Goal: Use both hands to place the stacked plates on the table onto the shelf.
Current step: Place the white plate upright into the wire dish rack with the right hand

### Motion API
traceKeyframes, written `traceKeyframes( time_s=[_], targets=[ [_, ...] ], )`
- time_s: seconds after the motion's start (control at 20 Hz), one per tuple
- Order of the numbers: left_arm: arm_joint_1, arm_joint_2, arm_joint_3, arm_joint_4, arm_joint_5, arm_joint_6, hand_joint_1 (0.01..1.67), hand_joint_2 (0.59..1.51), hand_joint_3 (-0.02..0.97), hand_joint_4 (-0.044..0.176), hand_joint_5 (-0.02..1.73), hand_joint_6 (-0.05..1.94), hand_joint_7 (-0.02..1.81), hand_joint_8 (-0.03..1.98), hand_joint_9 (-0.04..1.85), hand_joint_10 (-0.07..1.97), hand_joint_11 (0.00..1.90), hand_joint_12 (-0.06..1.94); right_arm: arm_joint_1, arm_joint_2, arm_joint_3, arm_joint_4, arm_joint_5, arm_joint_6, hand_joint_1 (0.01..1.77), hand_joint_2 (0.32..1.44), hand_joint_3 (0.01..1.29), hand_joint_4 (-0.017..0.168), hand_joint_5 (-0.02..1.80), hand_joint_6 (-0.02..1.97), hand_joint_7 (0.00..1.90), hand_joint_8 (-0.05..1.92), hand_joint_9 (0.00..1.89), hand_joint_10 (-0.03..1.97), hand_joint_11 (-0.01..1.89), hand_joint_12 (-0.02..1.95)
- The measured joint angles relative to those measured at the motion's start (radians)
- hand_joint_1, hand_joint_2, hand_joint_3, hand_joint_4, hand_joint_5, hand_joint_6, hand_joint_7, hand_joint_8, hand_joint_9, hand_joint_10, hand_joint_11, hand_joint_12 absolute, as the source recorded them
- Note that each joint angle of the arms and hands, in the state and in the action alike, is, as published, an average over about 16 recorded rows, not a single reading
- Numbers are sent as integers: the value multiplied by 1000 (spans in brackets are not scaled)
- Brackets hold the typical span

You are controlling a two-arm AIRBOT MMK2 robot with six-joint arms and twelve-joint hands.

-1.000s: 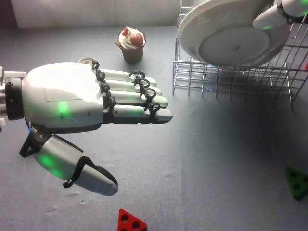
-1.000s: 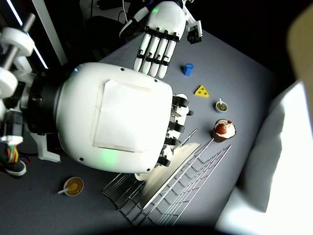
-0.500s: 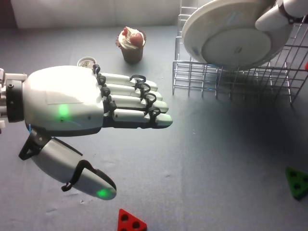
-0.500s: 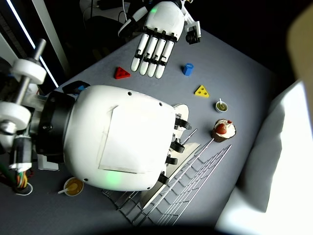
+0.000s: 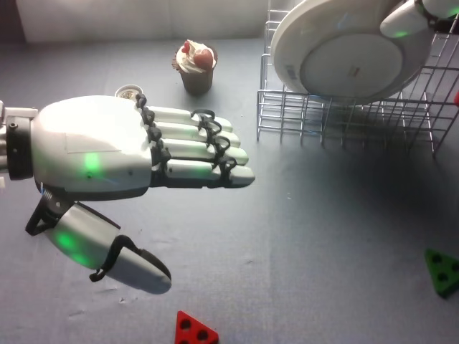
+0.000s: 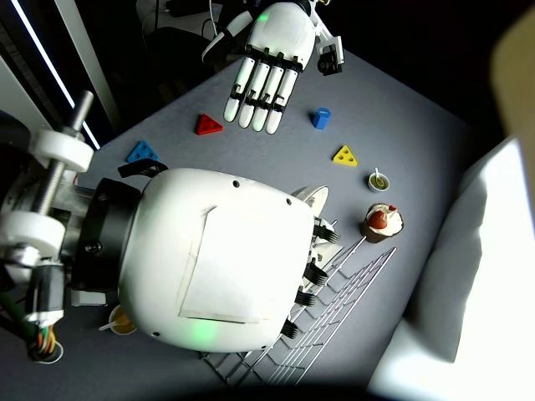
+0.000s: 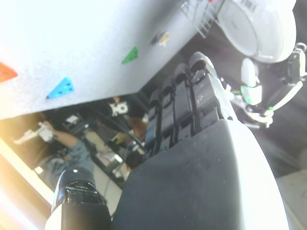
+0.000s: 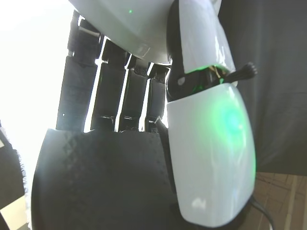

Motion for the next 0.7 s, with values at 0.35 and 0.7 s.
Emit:
traceKeyframes(
  time_s=[0.35,0.7],
  targets=[
    [0,0,4,0,-6,-2,15,1026,9,0,114,0,131,8,121,15,130,7,-6,-23,26,-3,-3,1,1309,995,12,-7,849,1016,988,333,1085,299,1225,15],
    [0,0,5,0,-10,-4,14,1026,9,0,106,0,128,8,120,14,126,8,-19,-37,35,-9,-3,1,1243,1003,12,-7,896,976,964,17,1063,14,1159,15]
  ],
)
